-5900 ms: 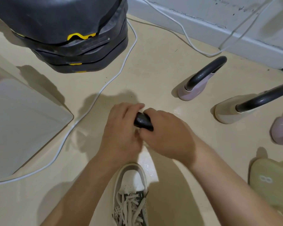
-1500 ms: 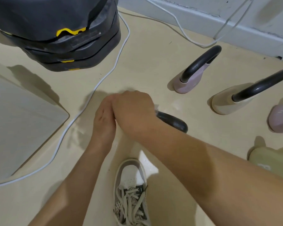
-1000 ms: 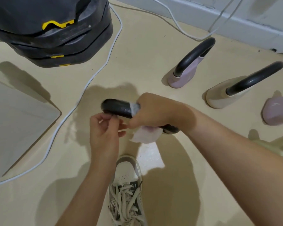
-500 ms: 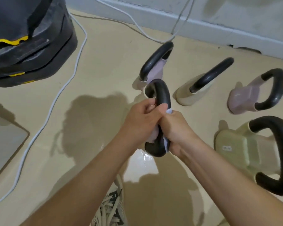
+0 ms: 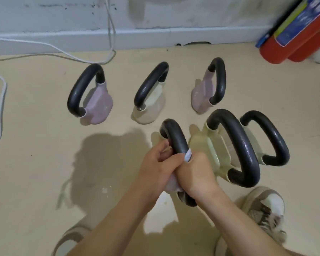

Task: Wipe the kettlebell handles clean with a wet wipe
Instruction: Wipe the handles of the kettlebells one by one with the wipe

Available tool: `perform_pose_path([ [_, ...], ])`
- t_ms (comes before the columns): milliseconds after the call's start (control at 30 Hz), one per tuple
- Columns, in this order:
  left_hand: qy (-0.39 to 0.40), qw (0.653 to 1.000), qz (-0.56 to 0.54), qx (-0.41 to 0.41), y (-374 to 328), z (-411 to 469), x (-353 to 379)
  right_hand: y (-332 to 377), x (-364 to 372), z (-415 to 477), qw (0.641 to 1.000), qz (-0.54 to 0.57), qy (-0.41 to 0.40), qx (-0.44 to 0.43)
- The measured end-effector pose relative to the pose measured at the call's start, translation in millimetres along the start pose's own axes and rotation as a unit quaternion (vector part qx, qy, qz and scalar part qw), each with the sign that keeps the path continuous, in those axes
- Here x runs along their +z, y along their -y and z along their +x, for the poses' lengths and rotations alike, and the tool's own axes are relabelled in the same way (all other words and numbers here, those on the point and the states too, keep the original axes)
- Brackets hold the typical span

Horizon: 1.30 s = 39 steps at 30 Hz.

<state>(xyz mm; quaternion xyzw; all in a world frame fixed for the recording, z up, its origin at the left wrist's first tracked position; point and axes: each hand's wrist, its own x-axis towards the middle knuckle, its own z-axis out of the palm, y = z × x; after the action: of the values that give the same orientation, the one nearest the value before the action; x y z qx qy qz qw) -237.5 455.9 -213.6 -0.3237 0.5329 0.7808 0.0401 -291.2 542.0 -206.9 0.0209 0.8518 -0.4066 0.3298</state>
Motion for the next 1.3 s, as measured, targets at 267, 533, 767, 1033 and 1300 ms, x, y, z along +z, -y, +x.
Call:
perform_pose_path([
  [267, -0.016, 0.994, 0.108, -0.012, -14, 0, 4, 0, 8, -1, 0.999, 0.007, -0.003, -0.052],
  [533, -0.05, 0.974, 0.208, -0.072, -22, -38, 6, -16, 15, -21, 0.991, -0.047, -0.062, -0.11],
  [767, -0.048, 0.974, 0.209, -0.079, -7, -49, 14, -32, 18, -39, 0.983, -0.035, -0.07, -0.167],
  [1033, -0.157, 0.987, 0.024, 0.024, -6, -7, -1, 29, 13, 18, 0.997, -0.047, -0.004, -0.069],
  [1300, -0.111, 0.986, -0.118, -0.026, -15, 24, -10, 112, 12, 75, 0.821, -0.537, 0.188, -0.04],
])
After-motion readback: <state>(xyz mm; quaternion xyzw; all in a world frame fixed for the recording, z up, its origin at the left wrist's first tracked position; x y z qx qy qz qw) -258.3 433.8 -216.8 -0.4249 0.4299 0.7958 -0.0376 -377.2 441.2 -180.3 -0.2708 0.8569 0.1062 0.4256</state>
